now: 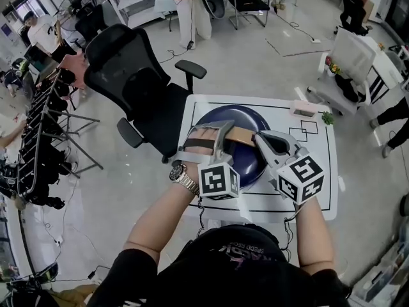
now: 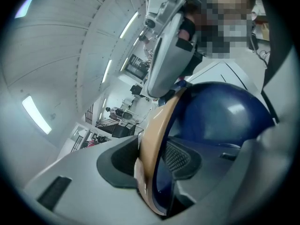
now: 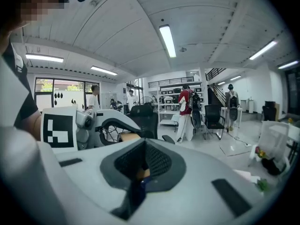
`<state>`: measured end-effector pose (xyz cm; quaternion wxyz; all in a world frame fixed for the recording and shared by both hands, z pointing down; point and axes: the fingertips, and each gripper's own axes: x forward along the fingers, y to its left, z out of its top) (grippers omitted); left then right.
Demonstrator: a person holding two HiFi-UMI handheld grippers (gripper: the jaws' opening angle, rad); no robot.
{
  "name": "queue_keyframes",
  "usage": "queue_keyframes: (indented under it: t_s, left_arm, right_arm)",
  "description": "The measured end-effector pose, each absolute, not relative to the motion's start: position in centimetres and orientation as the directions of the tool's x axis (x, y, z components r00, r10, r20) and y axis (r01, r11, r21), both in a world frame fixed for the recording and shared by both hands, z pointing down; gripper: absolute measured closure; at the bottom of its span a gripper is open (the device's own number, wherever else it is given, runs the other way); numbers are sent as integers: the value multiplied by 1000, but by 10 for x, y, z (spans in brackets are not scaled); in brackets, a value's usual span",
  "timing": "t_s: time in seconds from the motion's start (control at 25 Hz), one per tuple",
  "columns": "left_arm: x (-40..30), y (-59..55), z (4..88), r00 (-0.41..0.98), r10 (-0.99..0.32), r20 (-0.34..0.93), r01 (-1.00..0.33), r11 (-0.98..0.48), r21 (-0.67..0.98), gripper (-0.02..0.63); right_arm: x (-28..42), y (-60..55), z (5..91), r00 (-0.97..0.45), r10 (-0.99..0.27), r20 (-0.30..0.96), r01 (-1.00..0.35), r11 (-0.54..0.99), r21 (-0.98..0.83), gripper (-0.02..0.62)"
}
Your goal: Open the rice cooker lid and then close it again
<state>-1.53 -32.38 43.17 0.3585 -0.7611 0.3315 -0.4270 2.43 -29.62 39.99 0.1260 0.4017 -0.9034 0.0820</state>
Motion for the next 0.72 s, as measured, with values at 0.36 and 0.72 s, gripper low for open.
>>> queue_keyframes:
  t_s: [0.36, 0.72]
  left_arm:
    - [-6, -321, 447, 386, -811, 440, -138, -522, -842, 453]
    - [-2, -317, 455, 371, -811, 453, -101, -520, -848, 449]
  right_arm:
    - [36, -294, 422, -638, -709, 302, -760, 643, -96, 594]
    - [40, -290, 435, -629, -712, 314, -770, 626, -122, 594]
